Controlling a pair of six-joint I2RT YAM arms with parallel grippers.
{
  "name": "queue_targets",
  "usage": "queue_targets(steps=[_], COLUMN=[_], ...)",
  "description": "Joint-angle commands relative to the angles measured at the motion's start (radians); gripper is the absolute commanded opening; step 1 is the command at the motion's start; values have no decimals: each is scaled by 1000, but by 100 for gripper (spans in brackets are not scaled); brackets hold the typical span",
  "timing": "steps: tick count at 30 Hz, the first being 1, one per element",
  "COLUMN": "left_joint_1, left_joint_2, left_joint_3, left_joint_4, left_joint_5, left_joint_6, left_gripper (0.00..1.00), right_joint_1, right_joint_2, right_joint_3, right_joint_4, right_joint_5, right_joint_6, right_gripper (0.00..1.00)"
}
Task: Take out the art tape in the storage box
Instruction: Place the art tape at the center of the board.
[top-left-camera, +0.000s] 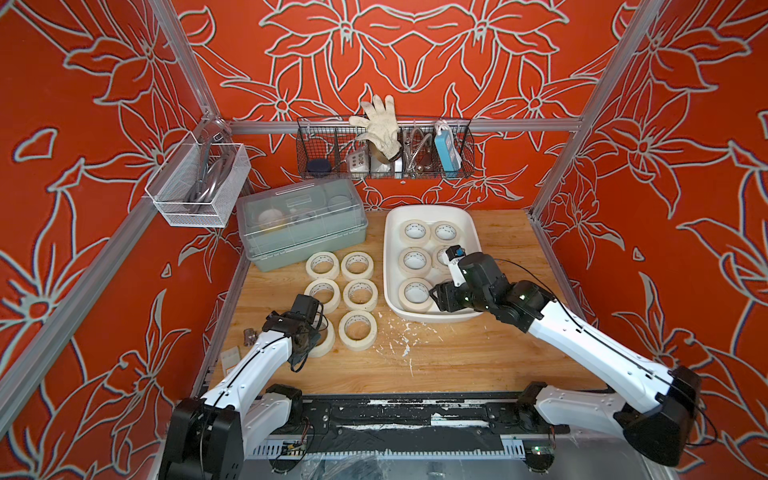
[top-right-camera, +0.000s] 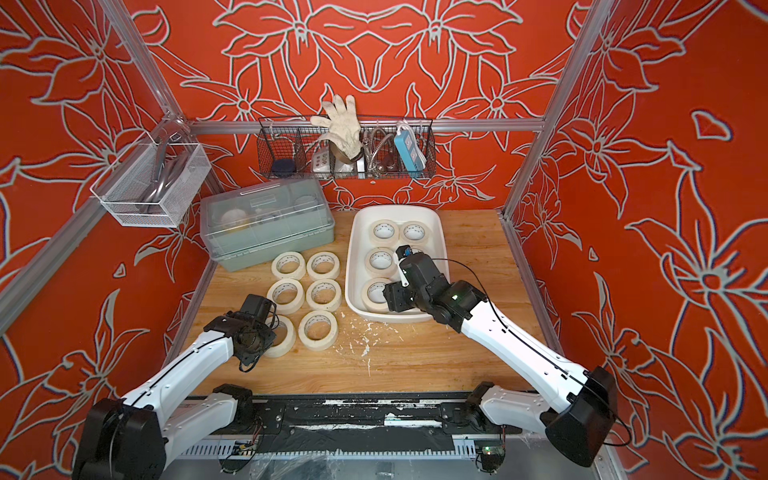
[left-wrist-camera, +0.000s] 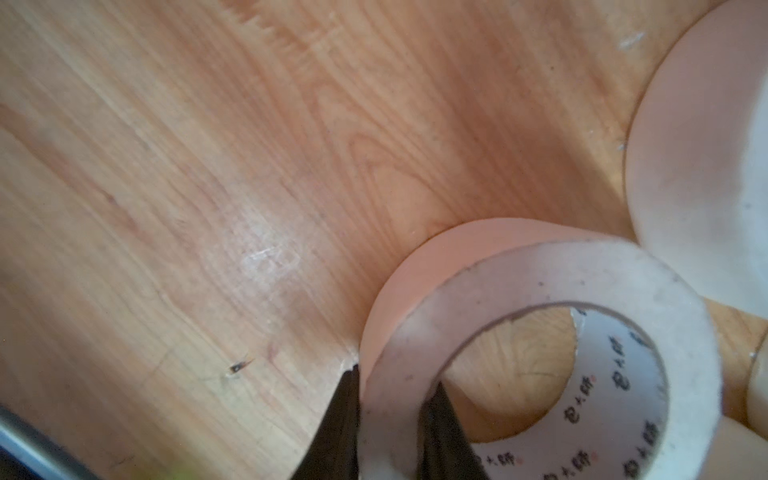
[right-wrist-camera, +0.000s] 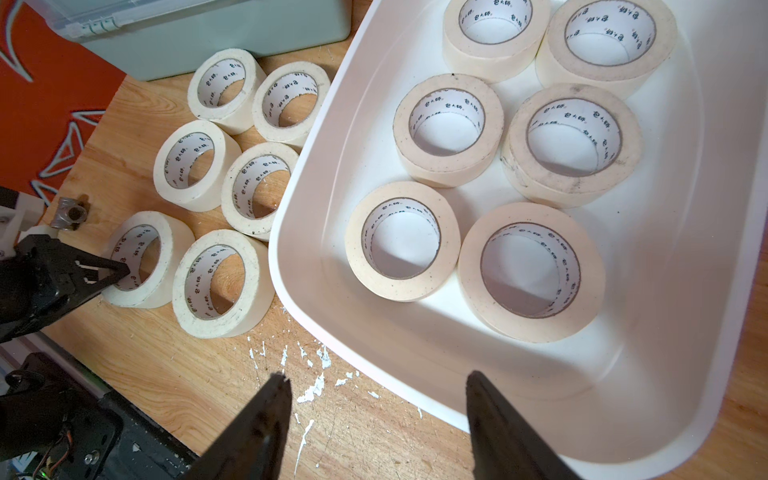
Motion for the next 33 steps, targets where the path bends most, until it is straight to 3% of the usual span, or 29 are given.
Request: queue_targets(steps=[1,14,19,25,31,33], left_joint_1=[-33,-66,-67,-67,-67,-67], left_joint_2=[46,224,287,365,413,426], left_joint_3=[67,225,252,303,332,342], left_joint_4=[-47,-107,-130,-193,-215,-222], left_joint_5=[-33,-115,-123,-144,-176,-174], left_joint_6=[52,112,119,138,129,128], left_gripper=[82,80,74,51,39,28], right_joint_1=[22,129,152,173,185,187], right_joint_2=[-31,-38,-34,-28,-29,-30], right_joint_3=[-10,-16,-9,-9,-17,-19], right_joint_4=[7,19,26,32,39,39], right_joint_5=[23,49,59,66,68,69], right_joint_6=[28,70,71,71,76,76], right_gripper=[6,6,6,6,8,9])
